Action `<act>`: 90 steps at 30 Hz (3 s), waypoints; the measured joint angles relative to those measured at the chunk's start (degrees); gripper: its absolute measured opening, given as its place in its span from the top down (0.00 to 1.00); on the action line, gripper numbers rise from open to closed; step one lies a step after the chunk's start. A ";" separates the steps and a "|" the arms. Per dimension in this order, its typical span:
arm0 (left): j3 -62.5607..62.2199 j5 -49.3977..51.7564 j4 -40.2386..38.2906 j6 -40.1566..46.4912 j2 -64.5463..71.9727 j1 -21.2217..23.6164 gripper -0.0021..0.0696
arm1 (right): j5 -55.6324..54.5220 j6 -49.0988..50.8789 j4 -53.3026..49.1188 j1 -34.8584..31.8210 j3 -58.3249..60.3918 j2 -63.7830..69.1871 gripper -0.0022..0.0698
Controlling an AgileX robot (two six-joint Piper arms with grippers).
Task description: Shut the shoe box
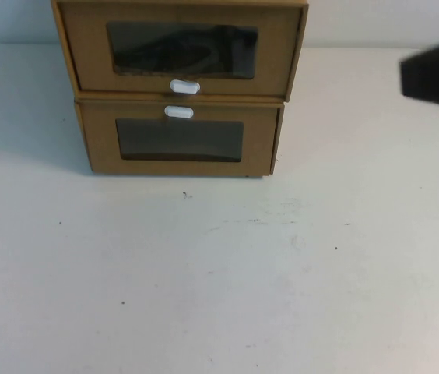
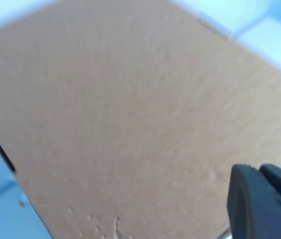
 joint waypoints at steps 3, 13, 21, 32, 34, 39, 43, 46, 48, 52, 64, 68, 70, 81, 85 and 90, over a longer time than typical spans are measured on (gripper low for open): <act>0.00 0.10 0.50 -0.69 -4.37 -0.05 0.98 | 0.31 2.05 -0.55 0.00 10.28 -9.33 0.99; 12.39 -0.08 9.13 -3.23 -24.15 -7.49 0.98 | -0.06 5.28 0.05 0.00 31.20 -31.37 0.99; 46.88 -14.83 10.89 -4.86 -47.04 -11.09 0.98 | -1.76 4.51 2.23 0.00 36.69 -34.45 0.99; 104.23 -41.79 2.21 1.99 -86.86 -11.09 0.98 | -5.26 0.10 3.89 0.00 37.50 -34.73 0.99; 110.60 -44.55 1.78 2.51 -93.01 -11.19 0.98 | -5.38 0.10 3.95 0.00 37.55 -34.83 0.99; 123.97 -51.11 1.42 2.69 -106.83 -11.31 0.98 | -5.49 -0.03 4.04 0.00 37.63 -34.83 0.99; 133.81 -56.12 1.42 2.69 -112.51 -11.31 0.98 | -5.49 -0.14 4.04 0.00 37.63 -34.83 0.99; 140.92 -60.68 0.54 2.69 -112.89 -11.31 0.98 | -5.49 -0.26 4.04 0.00 37.63 -34.95 0.99; 145.39 -64.30 -0.47 2.69 -112.89 -11.31 0.98 | -5.49 -0.39 4.04 0.00 37.63 -34.95 0.99; 147.72 -66.13 -1.73 2.79 -112.89 -11.31 0.98 | -5.49 -0.63 4.04 0.00 37.63 -34.95 0.99; 147.70 -66.57 -2.49 2.79 -113.02 -11.31 0.98 | -0.90 -0.67 4.09 0.00 37.63 -34.95 0.99; 147.70 -66.57 -2.49 2.79 -113.02 -11.31 0.98 | -0.33 -0.67 4.18 0.00 37.63 -34.95 0.99; 147.70 -66.57 -2.49 2.79 -113.02 -11.31 0.98 | -0.28 -0.67 3.43 0.00 37.63 -34.95 0.99; 147.70 -66.57 -2.49 2.79 -113.02 -11.31 0.98 | -28.04 -0.67 -6.67 -15.90 51.78 -36.59 0.99; 147.70 -66.57 -2.49 2.79 -113.02 -11.31 0.98 | -38.99 -0.67 -5.70 -28.77 64.12 -42.55 0.99; 147.70 -66.57 -2.49 2.79 -113.02 -11.31 0.98 | -41.27 -0.67 -3.77 -36.74 73.65 -53.09 0.99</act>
